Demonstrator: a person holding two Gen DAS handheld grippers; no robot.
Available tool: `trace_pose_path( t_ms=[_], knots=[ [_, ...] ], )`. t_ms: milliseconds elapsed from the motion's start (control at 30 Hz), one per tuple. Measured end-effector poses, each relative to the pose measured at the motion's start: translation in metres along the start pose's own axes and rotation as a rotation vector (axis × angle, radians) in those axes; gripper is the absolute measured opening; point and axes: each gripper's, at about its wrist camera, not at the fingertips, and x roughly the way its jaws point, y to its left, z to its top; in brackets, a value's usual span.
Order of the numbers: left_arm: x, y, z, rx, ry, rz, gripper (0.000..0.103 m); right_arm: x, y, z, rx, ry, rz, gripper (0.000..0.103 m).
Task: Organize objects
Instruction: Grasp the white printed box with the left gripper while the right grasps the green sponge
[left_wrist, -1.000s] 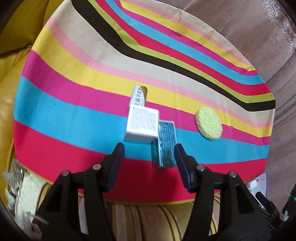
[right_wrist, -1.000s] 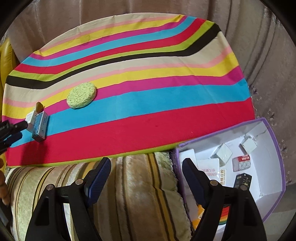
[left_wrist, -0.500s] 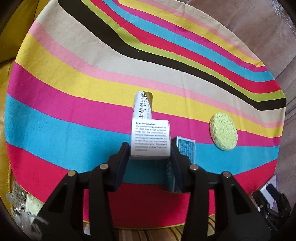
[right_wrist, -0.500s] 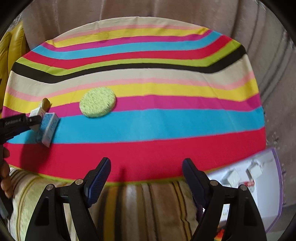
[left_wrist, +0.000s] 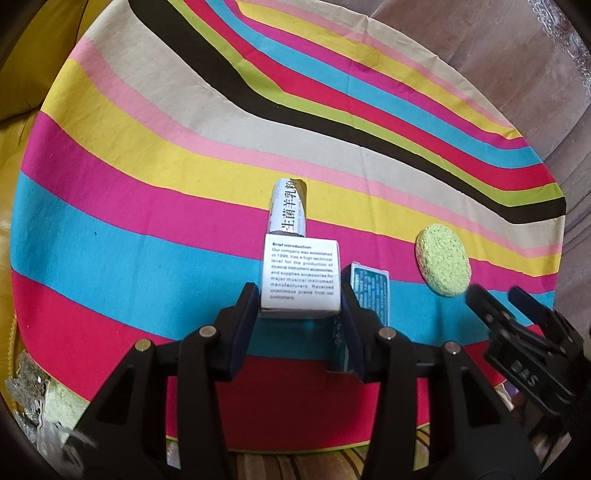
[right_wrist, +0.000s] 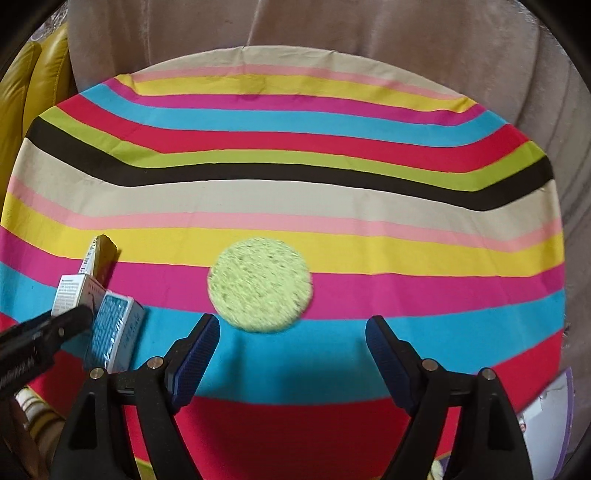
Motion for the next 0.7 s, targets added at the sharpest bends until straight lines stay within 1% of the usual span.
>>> trace_pose_path(
  t_ms=[100,200,400,567,700],
  knots=[
    [0.004,-0.002,-0.001,0.012,0.018,0.023,0.05,0.011,0.003,0.005,0.006,0.02,0.004,0.083],
    [0.006,-0.001,0.0,0.006,0.022,0.027,0.05,0.018,0.004,0.009,0.019,0.031,0.006,0.083],
    [0.008,0.003,0.001,-0.009,0.015,0.013,0.048,0.034,0.01,0.016,0.012,0.051,0.013,0.083],
    [0.009,0.003,0.001,-0.007,0.006,0.011,0.048,0.041,0.01,0.02,0.021,0.041,0.024,0.087],
    [0.007,0.003,0.001,-0.002,-0.005,0.013,0.048,0.058,0.015,0.021,0.006,0.089,0.046,0.087]
  ],
)
